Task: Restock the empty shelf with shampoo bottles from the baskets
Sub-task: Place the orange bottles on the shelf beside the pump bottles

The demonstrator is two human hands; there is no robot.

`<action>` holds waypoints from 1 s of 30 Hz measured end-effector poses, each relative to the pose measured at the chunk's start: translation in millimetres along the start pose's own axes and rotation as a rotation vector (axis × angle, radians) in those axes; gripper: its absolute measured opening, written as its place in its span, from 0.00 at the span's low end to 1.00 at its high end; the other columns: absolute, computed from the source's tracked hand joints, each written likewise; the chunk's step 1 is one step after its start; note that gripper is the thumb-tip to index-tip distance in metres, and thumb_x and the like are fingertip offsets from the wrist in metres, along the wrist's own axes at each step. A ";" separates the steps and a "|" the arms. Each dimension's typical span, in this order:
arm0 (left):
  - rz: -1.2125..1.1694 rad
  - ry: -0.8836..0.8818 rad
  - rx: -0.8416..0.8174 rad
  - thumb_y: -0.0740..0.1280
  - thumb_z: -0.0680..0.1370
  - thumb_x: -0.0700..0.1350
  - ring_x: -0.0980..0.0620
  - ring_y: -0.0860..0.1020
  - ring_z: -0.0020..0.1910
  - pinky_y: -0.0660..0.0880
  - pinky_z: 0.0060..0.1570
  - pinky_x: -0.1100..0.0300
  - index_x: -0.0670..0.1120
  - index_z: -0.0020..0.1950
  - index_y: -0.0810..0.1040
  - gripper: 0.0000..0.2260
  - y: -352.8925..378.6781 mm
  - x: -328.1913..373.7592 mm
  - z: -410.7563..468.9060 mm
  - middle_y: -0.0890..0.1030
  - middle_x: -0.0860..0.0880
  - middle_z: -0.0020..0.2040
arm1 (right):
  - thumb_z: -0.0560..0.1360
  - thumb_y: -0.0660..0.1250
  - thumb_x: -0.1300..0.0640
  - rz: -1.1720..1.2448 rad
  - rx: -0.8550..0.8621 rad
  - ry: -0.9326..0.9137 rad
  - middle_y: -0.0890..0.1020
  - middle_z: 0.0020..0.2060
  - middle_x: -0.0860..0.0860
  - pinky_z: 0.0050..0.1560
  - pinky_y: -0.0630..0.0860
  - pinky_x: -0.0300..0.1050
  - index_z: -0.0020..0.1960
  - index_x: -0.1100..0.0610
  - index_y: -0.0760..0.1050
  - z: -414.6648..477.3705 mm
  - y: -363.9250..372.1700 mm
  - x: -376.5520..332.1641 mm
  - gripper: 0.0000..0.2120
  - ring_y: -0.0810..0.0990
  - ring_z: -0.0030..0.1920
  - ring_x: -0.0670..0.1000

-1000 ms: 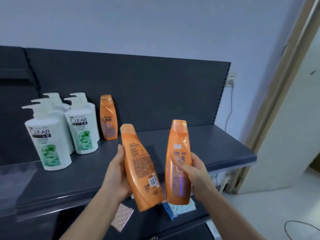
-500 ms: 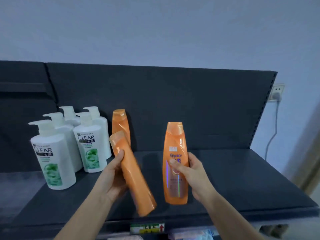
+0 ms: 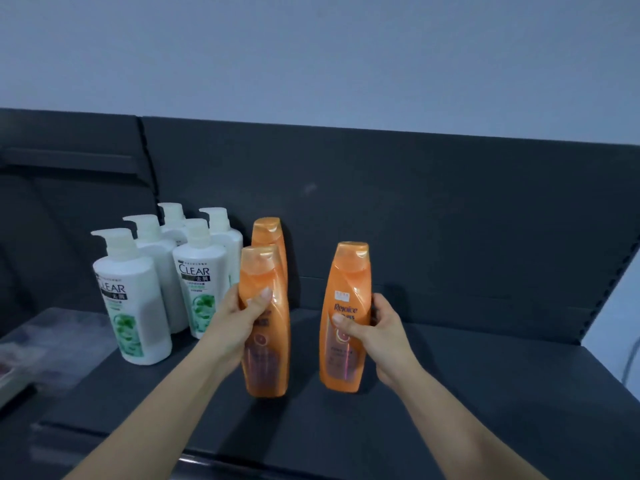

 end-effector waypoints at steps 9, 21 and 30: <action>0.051 0.048 0.039 0.71 0.74 0.41 0.46 0.81 0.54 0.77 0.54 0.46 0.49 0.58 0.74 0.14 -16.9 -1.5 36.4 0.83 0.46 0.53 | 0.66 0.80 0.61 -0.053 -0.003 -0.032 0.86 0.43 0.49 0.45 0.80 0.41 0.51 0.53 0.78 30.1 24.7 6.9 0.17 0.85 0.46 0.48; 0.150 0.099 -0.045 0.70 0.76 0.44 0.49 0.80 0.56 0.78 0.53 0.53 0.54 0.57 0.75 0.12 -27.1 -13.0 79.5 0.83 0.50 0.53 | 0.66 0.80 0.62 -0.110 0.057 -0.035 0.85 0.46 0.48 0.47 0.80 0.42 0.53 0.52 0.78 80.7 44.2 18.6 0.19 0.84 0.49 0.47; 0.732 0.254 0.063 0.78 0.67 0.48 0.54 0.75 0.55 0.72 0.55 0.58 0.55 0.57 0.68 0.25 -35.5 -31.3 78.5 0.73 0.53 0.55 | 0.66 0.80 0.61 -0.203 0.094 -0.045 0.85 0.46 0.47 0.54 0.81 0.50 0.53 0.50 0.78 110.7 61.0 26.5 0.19 0.84 0.50 0.48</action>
Point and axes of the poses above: each hand's wrist, its own z-axis towards the middle knuckle, its own y-axis out of the palm, x = y × z, the point moved 2 cm from there along z, towards the middle knuckle
